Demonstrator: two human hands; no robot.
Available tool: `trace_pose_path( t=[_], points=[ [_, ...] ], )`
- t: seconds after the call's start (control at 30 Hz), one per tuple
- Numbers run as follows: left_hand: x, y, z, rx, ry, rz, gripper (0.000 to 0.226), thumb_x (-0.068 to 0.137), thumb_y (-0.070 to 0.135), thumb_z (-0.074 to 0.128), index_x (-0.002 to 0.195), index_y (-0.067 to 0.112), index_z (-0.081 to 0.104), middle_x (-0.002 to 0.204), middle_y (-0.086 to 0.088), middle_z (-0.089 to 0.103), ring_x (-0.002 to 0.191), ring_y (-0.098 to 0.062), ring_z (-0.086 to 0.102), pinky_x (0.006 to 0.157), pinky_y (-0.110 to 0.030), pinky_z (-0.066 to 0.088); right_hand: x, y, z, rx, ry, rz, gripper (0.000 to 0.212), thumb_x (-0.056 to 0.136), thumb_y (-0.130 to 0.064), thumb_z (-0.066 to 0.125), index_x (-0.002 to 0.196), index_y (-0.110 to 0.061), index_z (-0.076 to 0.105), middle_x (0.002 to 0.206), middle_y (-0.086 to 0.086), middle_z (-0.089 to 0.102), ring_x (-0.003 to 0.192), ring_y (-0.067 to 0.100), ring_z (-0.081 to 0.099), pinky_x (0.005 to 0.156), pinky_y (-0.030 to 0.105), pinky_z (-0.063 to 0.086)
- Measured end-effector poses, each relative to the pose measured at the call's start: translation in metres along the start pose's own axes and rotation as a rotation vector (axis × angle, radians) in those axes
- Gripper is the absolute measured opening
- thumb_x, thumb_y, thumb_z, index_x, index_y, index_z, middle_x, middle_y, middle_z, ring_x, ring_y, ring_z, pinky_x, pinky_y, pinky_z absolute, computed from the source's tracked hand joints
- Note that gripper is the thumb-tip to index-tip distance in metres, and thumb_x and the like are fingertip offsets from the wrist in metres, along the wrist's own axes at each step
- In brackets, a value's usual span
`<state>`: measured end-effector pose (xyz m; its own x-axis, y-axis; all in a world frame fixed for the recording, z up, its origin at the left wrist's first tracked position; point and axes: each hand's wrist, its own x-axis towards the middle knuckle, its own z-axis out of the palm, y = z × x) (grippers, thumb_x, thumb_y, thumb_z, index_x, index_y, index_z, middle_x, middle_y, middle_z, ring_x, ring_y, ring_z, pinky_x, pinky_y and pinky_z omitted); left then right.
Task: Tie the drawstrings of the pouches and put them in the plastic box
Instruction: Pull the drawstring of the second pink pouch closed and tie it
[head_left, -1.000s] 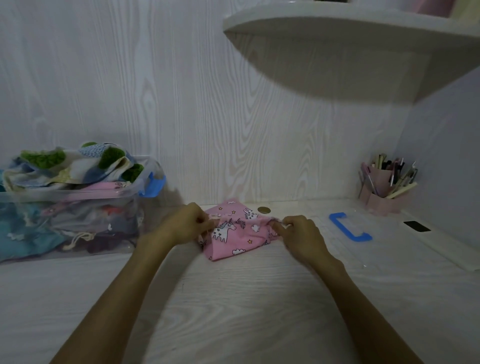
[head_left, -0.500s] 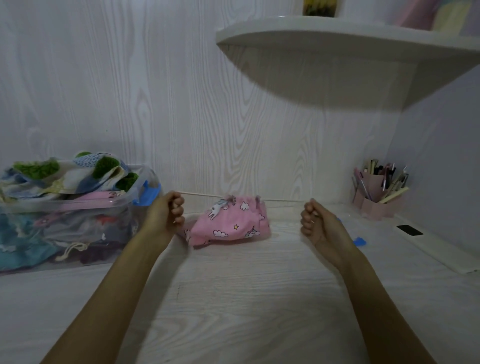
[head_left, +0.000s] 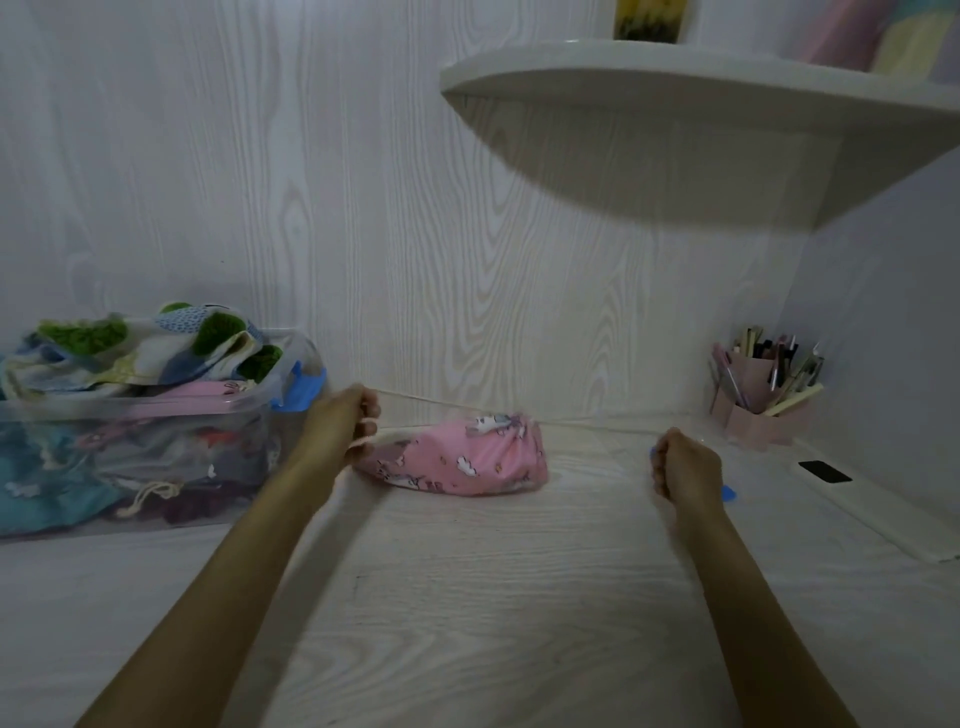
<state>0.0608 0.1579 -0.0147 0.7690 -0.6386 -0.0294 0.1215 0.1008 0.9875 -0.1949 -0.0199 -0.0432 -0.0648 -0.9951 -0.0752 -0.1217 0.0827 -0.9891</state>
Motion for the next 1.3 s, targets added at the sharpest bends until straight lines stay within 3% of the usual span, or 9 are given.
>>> trace_pose_path(
  t=[0.1,0.23,0.33,0.4,0.57,0.73,0.9,1.03,1.3],
  points=[
    [0.005,-0.006,-0.013,0.622,-0.114,-0.016,0.025,0.097,0.015,0.041,0.081,0.008,0.058,0.081,-0.005,0.060,0.071,-0.018,0.055,0.059,-0.027,0.043,0.001,0.005,-0.005,-0.475,-0.179,-0.103,0.030,0.094,-0.021,0.047,0.076,-0.002,0.062,0.070,0.010,0.059,0.059,0.020,0.048,0.059,0.032,0.041],
    [0.000,-0.022,-0.007,1.280,-0.104,0.129,0.028,0.091,0.018,0.052,0.115,0.004,0.057,0.116,-0.014,0.062,0.103,-0.028,0.060,0.080,-0.033,0.046,-0.017,-0.012,0.004,-0.888,-0.312,-0.350,0.039,0.091,-0.029,0.058,0.124,-0.008,0.053,0.126,0.012,0.054,0.113,0.027,0.052,0.090,0.031,0.040],
    [-0.013,-0.008,0.009,1.377,-0.053,0.332,0.022,0.091,0.029,0.052,0.094,0.014,0.068,0.090,-0.005,0.065,0.082,-0.023,0.061,0.070,-0.028,0.045,-0.031,-0.033,0.010,-0.904,-0.404,-0.600,0.042,0.090,-0.022,0.060,0.130,-0.018,0.048,0.132,0.006,0.049,0.110,0.021,0.050,0.089,0.029,0.040],
    [-0.021,0.003,0.019,1.325,-0.273,0.160,0.032,0.094,0.032,0.047,0.080,0.013,0.069,0.075,-0.004,0.061,0.066,-0.020,0.053,0.059,-0.024,0.044,-0.042,-0.043,0.013,-0.885,-0.698,-0.686,0.042,0.087,-0.012,0.064,0.126,-0.025,0.053,0.126,-0.004,0.052,0.088,0.011,0.053,0.078,0.021,0.044],
    [-0.032,-0.012,0.035,1.478,-0.356,0.113,0.047,0.098,0.041,0.033,0.104,0.005,0.062,0.112,-0.014,0.064,0.096,-0.029,0.059,0.077,-0.029,0.044,-0.052,-0.025,0.028,-0.982,-0.827,-0.748,0.038,0.078,-0.024,0.074,0.114,-0.027,0.063,0.116,-0.007,0.061,0.078,-0.004,0.050,0.074,0.014,0.044],
    [-0.026,-0.038,0.050,1.050,-0.333,0.278,0.054,0.094,0.051,0.041,0.055,0.014,0.044,0.060,-0.001,0.052,0.059,-0.016,0.048,0.065,-0.030,0.037,-0.057,-0.014,0.039,-0.908,-0.604,-0.758,0.017,0.082,-0.038,0.069,0.091,-0.025,0.075,0.090,-0.006,0.073,0.076,0.006,0.062,0.073,0.028,0.052],
    [-0.031,-0.023,0.050,0.393,-0.315,0.305,0.027,0.095,0.026,0.053,0.094,0.009,0.074,0.085,0.011,0.070,0.070,0.011,0.056,0.065,-0.005,0.046,-0.054,-0.033,0.038,-0.838,-0.640,-0.719,0.012,0.082,-0.023,0.070,0.092,-0.022,0.077,0.080,0.001,0.075,0.054,-0.005,0.060,0.062,0.016,0.049],
    [-0.031,-0.002,0.043,0.014,-0.298,0.107,0.023,0.095,0.018,0.052,0.103,0.006,0.071,0.098,-0.005,0.072,0.086,-0.010,0.068,0.071,-0.011,0.054,-0.047,-0.070,0.038,-0.786,-0.752,-0.660,0.013,0.082,-0.008,0.067,0.091,-0.013,0.076,0.080,0.007,0.074,0.056,0.004,0.062,0.049,0.011,0.042],
    [-0.017,0.028,0.030,0.160,-0.099,0.412,0.019,0.087,0.020,0.064,0.091,0.005,0.073,0.075,0.016,0.067,0.071,0.012,0.061,0.058,0.006,0.038,-0.050,-0.100,0.052,-0.721,-1.009,-0.606,0.018,0.086,-0.022,0.066,0.082,-0.008,0.076,0.069,0.004,0.069,0.053,0.003,0.053,0.053,0.012,0.043]
  ],
)
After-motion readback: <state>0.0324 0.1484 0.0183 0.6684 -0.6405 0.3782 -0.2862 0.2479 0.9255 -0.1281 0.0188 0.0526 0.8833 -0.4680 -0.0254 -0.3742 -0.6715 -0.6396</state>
